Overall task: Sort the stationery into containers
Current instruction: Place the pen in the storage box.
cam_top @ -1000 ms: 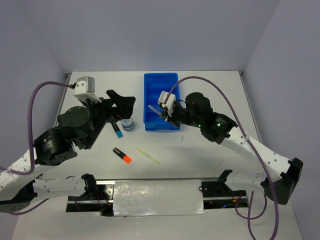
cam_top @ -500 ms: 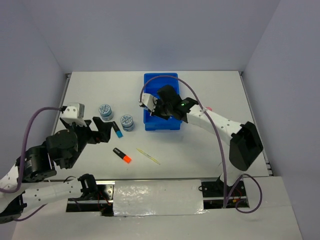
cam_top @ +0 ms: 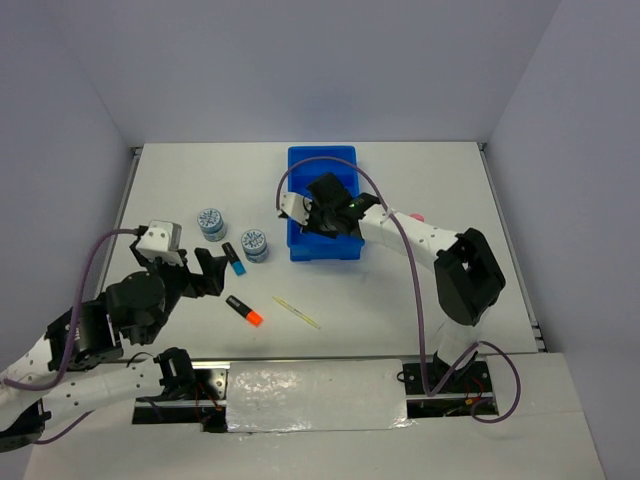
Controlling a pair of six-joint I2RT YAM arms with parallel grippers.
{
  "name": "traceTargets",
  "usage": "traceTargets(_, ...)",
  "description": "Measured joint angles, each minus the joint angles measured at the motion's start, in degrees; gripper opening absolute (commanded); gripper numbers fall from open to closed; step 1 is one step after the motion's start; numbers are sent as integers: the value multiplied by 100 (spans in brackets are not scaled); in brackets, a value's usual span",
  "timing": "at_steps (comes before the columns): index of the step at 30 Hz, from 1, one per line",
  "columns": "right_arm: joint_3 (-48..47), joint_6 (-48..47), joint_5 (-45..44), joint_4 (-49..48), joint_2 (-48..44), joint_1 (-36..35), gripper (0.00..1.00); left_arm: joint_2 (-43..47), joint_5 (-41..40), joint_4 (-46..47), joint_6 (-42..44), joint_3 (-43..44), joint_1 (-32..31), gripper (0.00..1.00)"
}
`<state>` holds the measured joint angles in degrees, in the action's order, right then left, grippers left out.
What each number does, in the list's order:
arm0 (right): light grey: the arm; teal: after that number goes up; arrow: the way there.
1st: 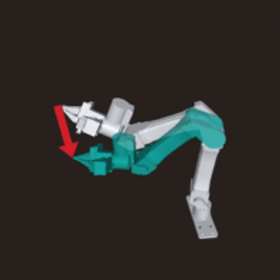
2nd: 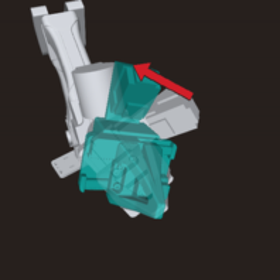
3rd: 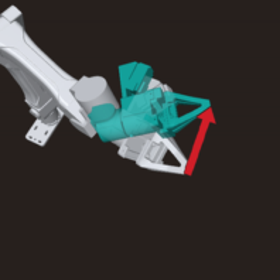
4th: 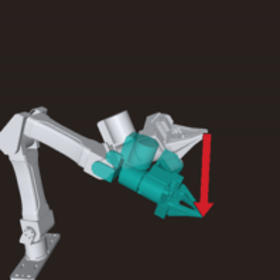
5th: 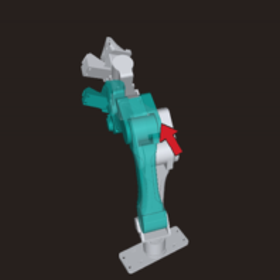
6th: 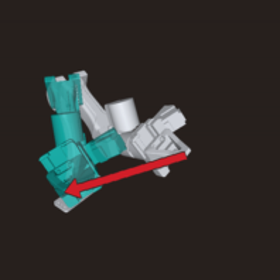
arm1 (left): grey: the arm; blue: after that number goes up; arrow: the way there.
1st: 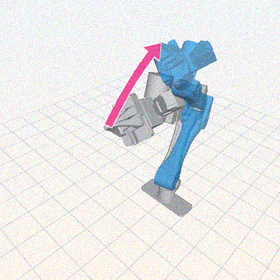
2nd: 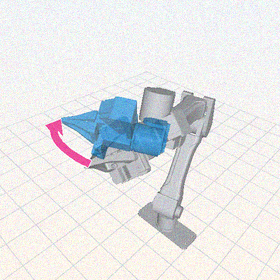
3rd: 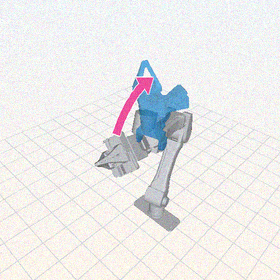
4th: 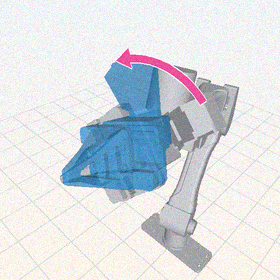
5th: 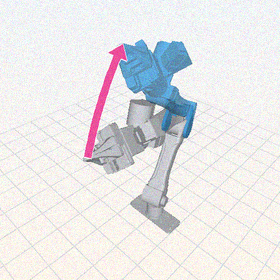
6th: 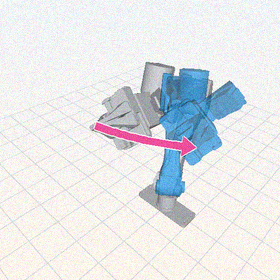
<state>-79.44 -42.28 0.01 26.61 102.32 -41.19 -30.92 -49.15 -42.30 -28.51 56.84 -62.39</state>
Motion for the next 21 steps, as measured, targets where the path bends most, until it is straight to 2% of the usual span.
traceTargets(8,-4,-109,-37,-2,17,201,0,299,-17,76,0,-26,0,99)
traceTargets(21,44,-76,-118,-140,15,267,0,310,-120,74,-13,-61,4,99)
